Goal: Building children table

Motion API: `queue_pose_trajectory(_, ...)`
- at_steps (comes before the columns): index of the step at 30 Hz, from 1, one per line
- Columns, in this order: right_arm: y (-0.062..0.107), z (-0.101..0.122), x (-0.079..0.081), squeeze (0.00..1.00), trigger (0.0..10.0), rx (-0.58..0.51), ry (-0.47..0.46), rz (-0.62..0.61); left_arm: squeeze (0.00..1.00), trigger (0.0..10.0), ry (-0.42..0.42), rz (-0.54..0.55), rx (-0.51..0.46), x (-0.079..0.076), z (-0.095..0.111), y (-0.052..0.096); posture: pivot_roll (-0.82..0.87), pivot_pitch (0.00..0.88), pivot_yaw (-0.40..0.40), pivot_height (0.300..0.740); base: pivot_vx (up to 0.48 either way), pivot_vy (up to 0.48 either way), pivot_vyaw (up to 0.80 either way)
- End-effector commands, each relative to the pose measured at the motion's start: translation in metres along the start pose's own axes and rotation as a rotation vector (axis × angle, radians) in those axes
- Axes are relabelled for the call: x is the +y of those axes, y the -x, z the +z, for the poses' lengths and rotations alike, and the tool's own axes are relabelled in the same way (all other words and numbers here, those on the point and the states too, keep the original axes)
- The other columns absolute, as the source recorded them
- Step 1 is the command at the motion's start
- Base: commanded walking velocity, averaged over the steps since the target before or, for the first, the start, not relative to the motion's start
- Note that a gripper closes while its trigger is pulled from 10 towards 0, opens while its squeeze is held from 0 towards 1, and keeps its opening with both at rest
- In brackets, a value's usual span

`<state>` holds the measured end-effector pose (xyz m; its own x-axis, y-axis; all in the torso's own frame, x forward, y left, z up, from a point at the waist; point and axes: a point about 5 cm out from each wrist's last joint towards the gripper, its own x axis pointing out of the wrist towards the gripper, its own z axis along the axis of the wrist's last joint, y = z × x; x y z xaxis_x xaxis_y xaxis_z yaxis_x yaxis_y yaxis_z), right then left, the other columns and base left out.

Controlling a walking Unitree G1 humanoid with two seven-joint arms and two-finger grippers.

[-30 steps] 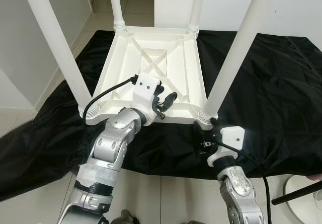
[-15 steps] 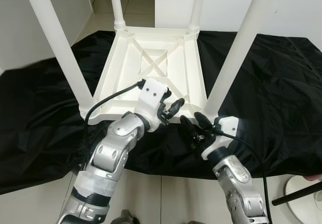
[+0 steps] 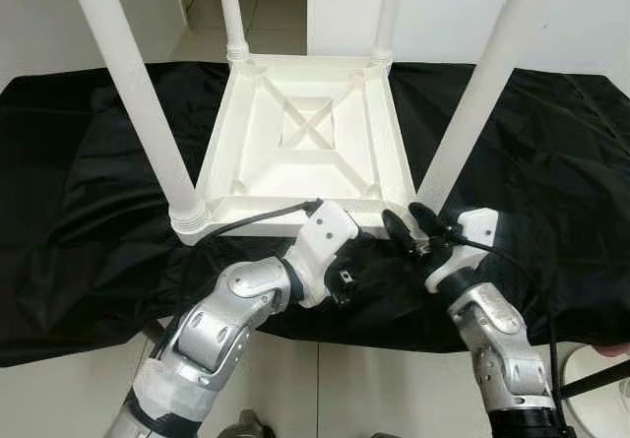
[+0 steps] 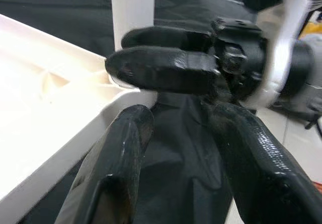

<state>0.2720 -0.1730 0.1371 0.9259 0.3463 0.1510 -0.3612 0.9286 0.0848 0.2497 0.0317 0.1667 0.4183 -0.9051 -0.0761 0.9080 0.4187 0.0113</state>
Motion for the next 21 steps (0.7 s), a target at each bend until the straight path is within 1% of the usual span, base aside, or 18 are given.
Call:
queue_pose_trajectory(1, 0.001, 0.003, -0.009, 0.0, 10.0, -0.018, 0.013, -0.036, 0.0, 10.0, 0.019, 0.0, 0.003, 0.001, -0.001, 0.003, -0.03, 0.003, 0.054, 0.74, 0.0, 0.0, 0.0)
queue_pose_trajectory(3, 0.0, 0.008, -0.025, 0.0, 10.0, -0.028, 0.055, -0.09, 0.0, 10.0, 0.056, -0.007, 0.005, 0.0, -0.002, 0.01, -0.02, 0.002, 0.052, 0.74, 0.0, 0.0, 0.0)
queue_pose_trajectory(5, 0.0, 0.008, -0.025, 0.0, 10.0, -0.028, 0.055, -0.09, 0.0, 10.0, 0.056, -0.007, 0.005, 0.0, -0.002, 0.01, -0.02, 0.002, 0.052, 0.74, 0.0, 0.0, 0.0)
queue_pose_trajectory(6, 0.0, 0.012, -0.043, 0.0, 10.0, -0.043, 0.094, -0.197, 0.0, 10.0, 0.063, -0.021, 0.018, -0.004, -0.005, 0.015, -0.02, 0.002, 0.049, 0.74, 0.0, 0.0, 0.0)
queue_pose_trajectory(7, 0.0, 0.012, -0.043, 0.0, 10.0, -0.043, 0.094, -0.197, 0.0, 10.0, 0.063, -0.021, 0.018, -0.004, -0.005, 0.015, -0.02, 0.002, 0.049, 0.74, 0.0, 0.0, 0.0)
queue_pose_trajectory(8, 0.0, 0.013, -0.049, 0.0, 10.0, -0.049, 0.107, -0.234, 0.0, 10.0, 0.062, -0.025, 0.022, -0.005, -0.005, 0.016, -0.02, 0.002, 0.049, 0.74, 0.0, 0.0, 0.0)
queue_pose_trajectory(9, 0.001, 0.014, -0.057, 0.0, 10.0, -0.053, 0.13, -0.296, 0.0, 10.0, 0.064, -0.026, 0.024, -0.005, -0.006, 0.017, -0.01, 0.002, 0.048, 0.74, 0.0, 0.0, 0.0)
queue_pose_trajectory(11, 0.001, 0.014, -0.057, 0.0, 10.0, -0.053, 0.13, -0.296, 0.0, 10.0, 0.064, -0.026, 0.024, -0.005, -0.006, 0.017, -0.01, 0.002, 0.048, 0.74, 0.0, 0.0, 0.0)
queue_pose_trajectory(13, 0.006, 0.018, -0.075, 0.0, 10.0, -0.058, 0.178, -0.386, 0.0, 10.0, 0.07, -0.023, 0.022, -0.005, -0.005, 0.017, -0.01, 0.0, 0.048, 0.74, 0.0, 0.0, 0.0)
queue_pose_trajectory(14, 0.006, 0.018, -0.075, 0.0, 10.0, -0.058, 0.178, -0.386, 0.0, 10.0, 0.07, -0.023, 0.022, -0.005, -0.005, 0.017, -0.01, 0.0, 0.048, 0.74, 0.0, 0.0, 0.0)
queue_pose_trajectory(15, 0.008, 0.019, -0.08, 0.0, 10.0, -0.057, 0.189, -0.399, 0.0, 10.0, 0.074, -0.014, 0.021, -0.004, -0.004, 0.017, -0.01, 0.0, 0.05, 0.74, 0.0, 0.0, 0.0)
queue_pose_trajectory(19, 0.009, 0.019, -0.08, 0.0, 10.0, -0.055, 0.202, -0.392, 0.0, 10.0, 0.076, -0.008, 0.02, -0.003, -0.003, 0.017, -0.01, 0.0, 0.051, 0.74, 0.0, 0.0, 0.0)
queue_pose_trajectory(20, 0.008, 0.017, -0.074, 0.24, 10.0, -0.053, 0.198, -0.359, 0.0, 10.0, 0.077, -0.006, 0.022, -0.002, -0.003, 0.017, -0.01, 0.0, 0.053, 0.74, 0.0, 0.0, 0.0)
queue_pose_trajectory(21, 0.006, 0.014, -0.067, 1.0, 10.0, -0.057, 0.179, -0.319, 0.0, 10.0, 0.076, -0.008, 0.023, -0.003, -0.003, 0.017, -0.01, 0.0, 0.057, 0.74, 0.0, 0.0, 0.0)
